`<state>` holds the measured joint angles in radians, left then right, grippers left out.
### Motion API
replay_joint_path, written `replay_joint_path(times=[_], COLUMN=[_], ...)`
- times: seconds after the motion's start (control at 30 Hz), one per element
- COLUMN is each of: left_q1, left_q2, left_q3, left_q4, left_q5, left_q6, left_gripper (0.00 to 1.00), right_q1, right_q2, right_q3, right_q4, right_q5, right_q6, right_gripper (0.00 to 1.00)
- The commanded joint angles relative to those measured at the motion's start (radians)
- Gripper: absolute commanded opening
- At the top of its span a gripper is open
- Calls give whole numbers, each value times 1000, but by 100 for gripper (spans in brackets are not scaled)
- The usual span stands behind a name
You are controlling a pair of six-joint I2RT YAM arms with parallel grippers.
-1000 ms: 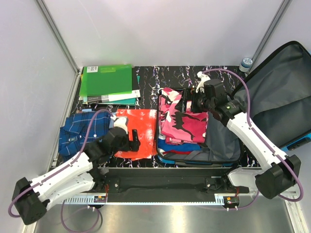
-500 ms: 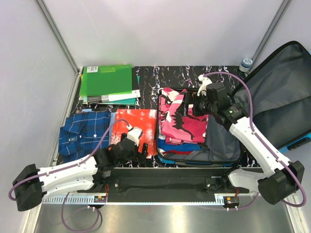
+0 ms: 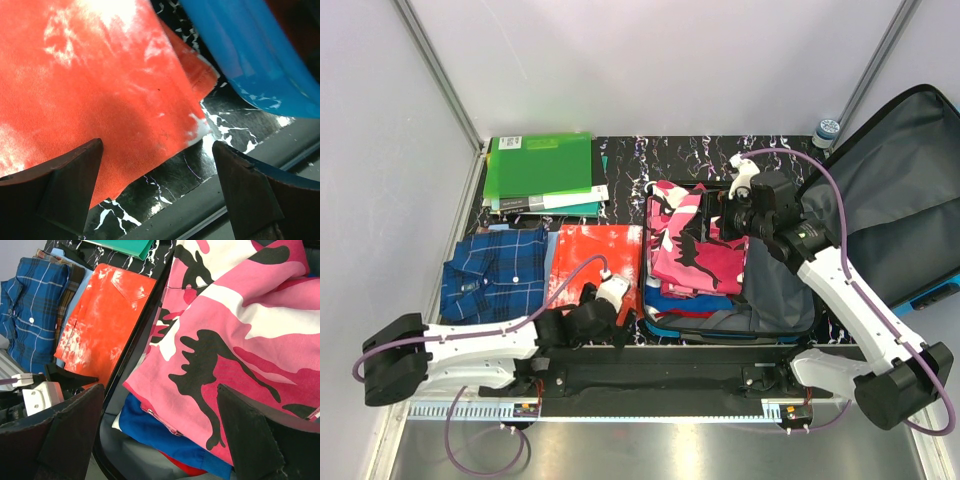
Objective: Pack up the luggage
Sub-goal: Pick up the clothes at the center of the board.
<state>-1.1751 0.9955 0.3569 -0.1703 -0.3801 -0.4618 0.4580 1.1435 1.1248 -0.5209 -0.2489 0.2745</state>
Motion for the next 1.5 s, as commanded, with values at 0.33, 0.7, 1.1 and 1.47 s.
replay_joint_path(times=[0.33,0.7,1.1,1.47], left_q1=[-37,-67,-86,-103], left_q2=[213,218,442,537], left_q3=[146,-12,74,111], left_q4=[-121,68,-57,-121], left_q5=[-284,-244,-266,-261], left_q6=[-221,-340,-471,-535], left_gripper=[98,93,68,17], right_q1=[5,5,5,5], right_q2=[-54,-56,-76,-73], right_q3=[6,16,38,53], right_q4=[22,16,16,13], right_q5=[-29,-30,-27,-24], right_q6=[-37,-38,-28,-23], right_gripper=[100,100,100,100])
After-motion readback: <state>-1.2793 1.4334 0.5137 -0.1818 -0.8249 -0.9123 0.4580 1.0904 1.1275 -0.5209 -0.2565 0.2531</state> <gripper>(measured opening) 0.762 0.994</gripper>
